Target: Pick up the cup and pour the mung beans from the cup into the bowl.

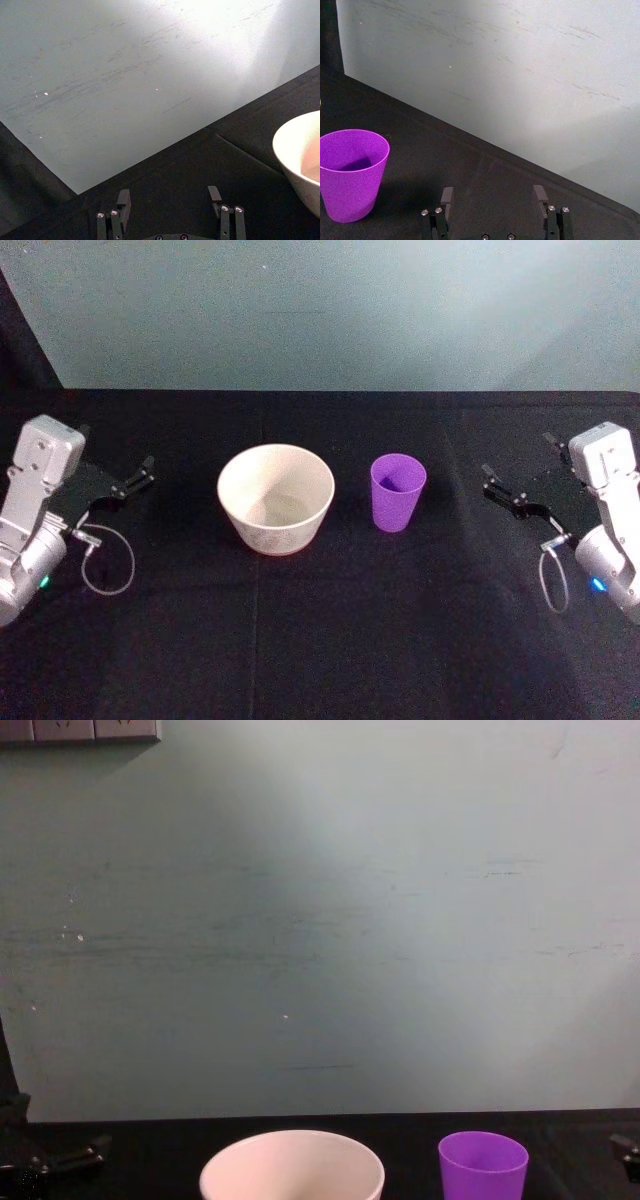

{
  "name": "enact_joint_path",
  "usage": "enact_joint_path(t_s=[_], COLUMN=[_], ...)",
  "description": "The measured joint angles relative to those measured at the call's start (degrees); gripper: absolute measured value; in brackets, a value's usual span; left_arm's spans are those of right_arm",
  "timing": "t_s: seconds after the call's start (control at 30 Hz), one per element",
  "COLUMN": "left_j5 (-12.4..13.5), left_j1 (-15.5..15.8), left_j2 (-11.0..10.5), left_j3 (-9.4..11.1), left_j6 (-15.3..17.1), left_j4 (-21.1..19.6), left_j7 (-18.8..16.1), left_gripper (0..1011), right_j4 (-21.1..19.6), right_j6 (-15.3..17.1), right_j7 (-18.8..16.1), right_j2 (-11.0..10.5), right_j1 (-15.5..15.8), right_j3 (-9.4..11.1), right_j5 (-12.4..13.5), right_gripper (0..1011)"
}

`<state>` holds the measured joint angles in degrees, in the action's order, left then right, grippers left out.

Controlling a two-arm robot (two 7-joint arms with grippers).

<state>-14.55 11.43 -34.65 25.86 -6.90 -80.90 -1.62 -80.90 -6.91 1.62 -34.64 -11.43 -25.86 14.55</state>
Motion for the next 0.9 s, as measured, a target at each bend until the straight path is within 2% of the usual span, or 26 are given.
enact_joint_path(t_s=[0.73, 0.9], left_j5=[0.00, 0.00], left_j1=[0.00, 0.00], left_j2=[0.00, 0.00], left_j3=[0.00, 0.00], left_j6=[0.00, 0.00], left_j4=[0.00, 0.00], left_j7=[0.00, 0.00], left_gripper=[1000, 1000], right_j4=[0.00, -1.71], right_j6=[0.00, 0.84], right_j7=[0.00, -0.16], right_j2=[0.00, -0.73], right_j1=[0.00, 1.41], right_j3=[0.00, 0.61], right_j5=[0.00, -0.58], right_gripper=[1002, 1002])
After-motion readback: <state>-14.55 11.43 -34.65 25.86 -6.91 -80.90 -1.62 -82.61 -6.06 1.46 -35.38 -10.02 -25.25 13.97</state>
